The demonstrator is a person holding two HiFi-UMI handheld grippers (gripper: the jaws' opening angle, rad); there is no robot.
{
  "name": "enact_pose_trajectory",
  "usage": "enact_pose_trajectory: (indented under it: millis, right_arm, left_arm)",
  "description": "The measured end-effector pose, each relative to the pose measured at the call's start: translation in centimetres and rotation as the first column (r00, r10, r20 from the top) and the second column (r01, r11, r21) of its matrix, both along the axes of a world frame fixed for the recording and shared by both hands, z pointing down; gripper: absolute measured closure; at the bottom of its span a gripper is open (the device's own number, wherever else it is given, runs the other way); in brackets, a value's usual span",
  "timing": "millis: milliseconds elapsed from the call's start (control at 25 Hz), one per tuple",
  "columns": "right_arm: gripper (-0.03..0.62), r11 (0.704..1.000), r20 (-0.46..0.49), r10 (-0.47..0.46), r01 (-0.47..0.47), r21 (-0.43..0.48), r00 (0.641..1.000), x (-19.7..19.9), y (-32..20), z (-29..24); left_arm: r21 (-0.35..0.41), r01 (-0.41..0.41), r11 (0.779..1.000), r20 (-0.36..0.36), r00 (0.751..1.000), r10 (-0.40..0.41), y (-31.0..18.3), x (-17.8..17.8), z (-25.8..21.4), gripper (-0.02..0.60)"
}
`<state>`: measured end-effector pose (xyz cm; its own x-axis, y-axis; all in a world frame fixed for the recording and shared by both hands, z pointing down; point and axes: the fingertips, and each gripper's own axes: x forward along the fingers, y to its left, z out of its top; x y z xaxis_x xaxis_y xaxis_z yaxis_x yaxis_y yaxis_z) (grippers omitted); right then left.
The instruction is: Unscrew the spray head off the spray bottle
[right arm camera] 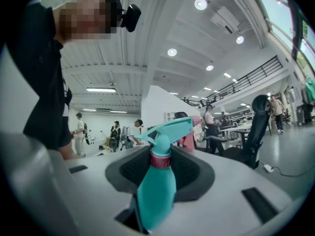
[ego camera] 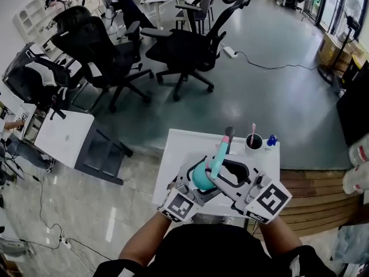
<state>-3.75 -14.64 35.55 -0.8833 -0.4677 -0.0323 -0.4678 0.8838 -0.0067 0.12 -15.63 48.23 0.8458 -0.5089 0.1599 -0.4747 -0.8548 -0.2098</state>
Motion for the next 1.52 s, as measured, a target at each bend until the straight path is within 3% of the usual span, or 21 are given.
enact_pose_trajectory:
  millis: [120, 360, 520, 680, 920, 1160, 1360, 1520]
  right_arm:
    - [0.459, 0.989, -0.017, -0.148, 0.148, -0.006, 0.989, -0.7, 1.8, -0.6]
    - [0.459, 0.933, -0.135, -0.349, 0.357, 0.041, 0.927, -0.7, 3.9, -0.7]
    - [0.457, 0.892, -0.156, -0.430, 0.445, 0.078, 0.889, -0.3, 5.1, -0.8]
    - [0.457, 0.874, -0.149, -0.459, 0.475, 0.097, 0.876, -0.1, 5.6, -0.7]
    - [0.457, 0.880, -0.092, -0.457, 0.465, 0.100, 0.885, 0.2, 5.1, -0.8]
    - [0.457, 0.902, -0.055, -0.401, 0.405, 0.149, 0.914, 1.0, 4.3, -2.1]
    - [0.457, 0.919, -0.010, -0.353, 0.349, 0.181, 0.935, 2.1, 3.4, -3.1]
    - [0.457, 0.928, 0.021, -0.325, 0.315, 0.200, 0.945, 2.9, 2.9, -3.7]
  left_arm:
    - [0.008, -0.146, 0.989, -0.057, 0.988, 0.147, 1.9, 0.6, -1.5, 0.129]
    - [0.012, -0.303, 0.953, -0.094, 0.948, 0.303, 4.1, 1.1, -3.1, 0.129]
    - [-0.004, -0.384, 0.923, -0.114, 0.917, 0.381, 5.6, 1.4, -3.6, 0.129]
    - [-0.016, -0.415, 0.910, -0.126, 0.904, 0.409, 6.3, 1.5, -3.4, 0.129]
    - [0.000, -0.394, 0.919, -0.088, 0.915, 0.393, 5.6, 1.6, -3.1, 0.129]
    - [-0.040, -0.321, 0.946, -0.080, 0.945, 0.317, 4.0, 1.1, -1.5, 0.129]
    - [-0.050, -0.228, 0.972, 0.054, 0.972, 0.231, 2.3, 0.1, 2.4, 0.129]
    - [-0.057, -0.130, 0.990, 0.108, 0.985, 0.135, 0.9, -0.6, 4.6, 0.129]
